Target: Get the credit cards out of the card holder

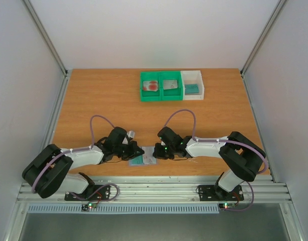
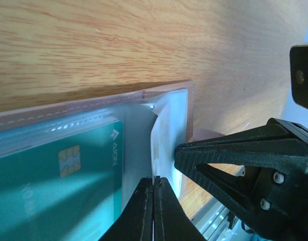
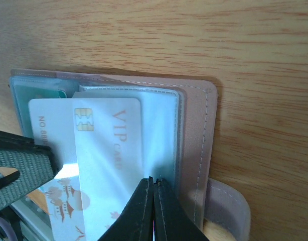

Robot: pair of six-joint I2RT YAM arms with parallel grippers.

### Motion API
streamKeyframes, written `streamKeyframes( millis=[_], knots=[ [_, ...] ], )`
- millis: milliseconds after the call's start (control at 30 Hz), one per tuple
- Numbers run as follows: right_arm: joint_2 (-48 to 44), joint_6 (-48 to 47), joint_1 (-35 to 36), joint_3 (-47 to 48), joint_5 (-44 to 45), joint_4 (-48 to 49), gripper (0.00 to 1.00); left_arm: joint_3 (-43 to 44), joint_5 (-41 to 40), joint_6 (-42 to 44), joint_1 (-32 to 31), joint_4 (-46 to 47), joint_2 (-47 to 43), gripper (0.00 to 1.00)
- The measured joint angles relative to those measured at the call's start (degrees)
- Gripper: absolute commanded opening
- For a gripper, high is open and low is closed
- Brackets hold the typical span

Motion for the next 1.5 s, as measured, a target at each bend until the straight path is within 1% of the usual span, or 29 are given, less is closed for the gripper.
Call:
streamKeyframes(
  millis=[300, 400, 533, 700, 867, 1033, 1067, 1133, 1167, 1200, 1300, 1400, 1467, 1500],
  knots=[
    [0.0, 0.0, 0.0, 0.0, 0.0, 0.0, 0.04, 0.6, -5.4, 2.3, 0.0, -10.8, -8.0, 0.0],
    [0.0, 0.0, 0.0, 0.0, 0.0, 0.1, 0.04, 0.7, -6.4, 2.7, 0.0, -12.8, -9.4, 0.0],
    [-0.1, 0.0, 0.0, 0.0, -0.2, 0.1, 0.08, 1.6, -8.5, 3.2, 0.0, -16.8, -12.6, 0.0],
    [-2.3, -0.2, 0.0, -0.2, -1.2, -0.6, 0.19, 2.2, -10.2, 4.2, 0.0, -20.4, -16.5, 0.0],
    [-9.9, 0.8, 0.0, -1.6, -3.2, 0.6, 0.33, 3.5, -10.6, 4.5, 0.0, -23.0, -21.5, 0.0],
    [-15.7, 4.4, 0.0, -3.5, -6.0, 5.7, 0.5, 4.3, -9.8, 3.3, 0.0, -22.4, -26.7, 0.0],
    [-16.6, 5.1, 0.0, -4.0, -6.5, 6.8, 0.55, 4.3, -9.6, 2.7, 0.0, -22.2, -27.8, 0.0],
    [-18.3, 7.0, 0.0, -4.7, -7.0, 8.3, 0.68, 4.3, -9.1, 1.3, 0.0, -21.6, -29.7, 0.0],
    [-19.3, 8.0, 0.0, -5.1, -7.1, 8.9, 0.72, 4.3, -9.0, 0.6, 0.0, -21.3, -30.7, 0.01],
    [-20.1, 9.0, 0.0, -5.3, -7.2, 9.3, 0.73, 4.3, -8.8, -0.2, 0.0, -20.9, -31.6, 0.0],
    [-22.4, 10.8, 0.0, -5.6, -7.3, 10.7, 0.72, 4.3, -8.4, -2.5, 0.0, -18.9, -34.6, 0.0],
    [-23.1, 12.5, 0.0, -5.6, -7.9, 12.4, 0.68, 4.3, -8.4, -4.8, 0.0, -17.3, -36.6, 0.01],
    [-23.0, 13.7, 0.0, -5.6, -8.7, 13.6, 0.61, 4.2, -8.1, -6.6, 0.0, -15.7, -37.3, 0.0],
    [-23.0, 14.5, 0.0, -5.7, -9.2, 14.4, 0.55, 4.0, -7.9, -7.6, 0.0, -14.3, -37.6, 0.0]
  ],
)
